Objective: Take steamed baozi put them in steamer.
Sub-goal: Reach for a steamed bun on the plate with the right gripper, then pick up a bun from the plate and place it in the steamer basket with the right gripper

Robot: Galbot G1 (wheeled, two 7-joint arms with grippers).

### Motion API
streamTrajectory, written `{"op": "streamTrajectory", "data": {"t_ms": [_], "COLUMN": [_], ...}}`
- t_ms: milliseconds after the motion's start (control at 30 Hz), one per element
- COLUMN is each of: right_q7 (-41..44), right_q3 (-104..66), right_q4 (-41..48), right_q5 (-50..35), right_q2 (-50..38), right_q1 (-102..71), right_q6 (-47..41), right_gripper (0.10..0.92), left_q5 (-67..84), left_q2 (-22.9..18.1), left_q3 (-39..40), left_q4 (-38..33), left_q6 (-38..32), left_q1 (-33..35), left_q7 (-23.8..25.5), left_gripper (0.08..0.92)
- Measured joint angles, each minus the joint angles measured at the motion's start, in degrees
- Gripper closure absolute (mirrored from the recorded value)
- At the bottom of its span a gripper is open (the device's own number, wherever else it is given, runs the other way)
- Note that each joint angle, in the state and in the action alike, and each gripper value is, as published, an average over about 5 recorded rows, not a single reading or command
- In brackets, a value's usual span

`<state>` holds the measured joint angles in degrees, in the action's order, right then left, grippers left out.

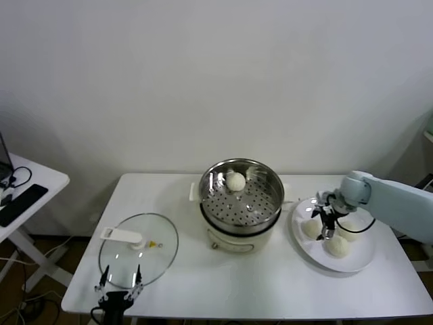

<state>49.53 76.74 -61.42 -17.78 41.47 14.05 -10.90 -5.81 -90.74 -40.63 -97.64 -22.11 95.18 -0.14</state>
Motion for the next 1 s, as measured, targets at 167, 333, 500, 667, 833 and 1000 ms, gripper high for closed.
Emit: {"op": "streamTrajectory", "data": {"t_ms": [167, 333, 500, 667, 833, 1000], "right_q7": [0.29, 0.79, 1.43, 2.35, 4.15, 6.61], "right_q3": [-0.62, -0.92, 0.03, 3.74, 10.03, 16.12], "right_q4": [0.57, 0.49, -0.47, -2.56, -5.82, -8.97], "right_q5": [0.94, 1.31, 0.66, -1.52, -5.67, -10.68], "right_q2": [0.07, -0.12, -0.62, -1.14, -0.98, 0.06], "right_q1": [-0.68, -0.69, 1.26, 7.10, 16.71, 27.42], "right_q6": [0.07, 0.18, 0.33, 0.61, 1.00, 1.31], "right_gripper": [0.279, 0.322, 0.329, 0.327, 0.324, 0.321], "left_q5": [-0.12, -0.29, -0.41, -0.57, -0.90, -1.21], "left_q2": [0.00, 0.00, 0.01, 0.07, 0.09, 0.09], "left_q3": [-0.03, -0.09, -0.21, -0.26, -0.03, 0.25], "left_q4": [0.22, 0.43, 0.36, 0.15, -0.02, -0.12], "left_q6": [-0.22, -0.36, -0.37, -0.44, -0.52, -0.51], "left_q1": [-0.06, -0.19, -0.22, -0.07, 0.08, 0.19], "left_q7": [-0.03, -0.08, -0.11, -0.14, -0.16, -0.16], "left_gripper": [0.177, 0.177, 0.177, 0.177, 0.177, 0.177]}}
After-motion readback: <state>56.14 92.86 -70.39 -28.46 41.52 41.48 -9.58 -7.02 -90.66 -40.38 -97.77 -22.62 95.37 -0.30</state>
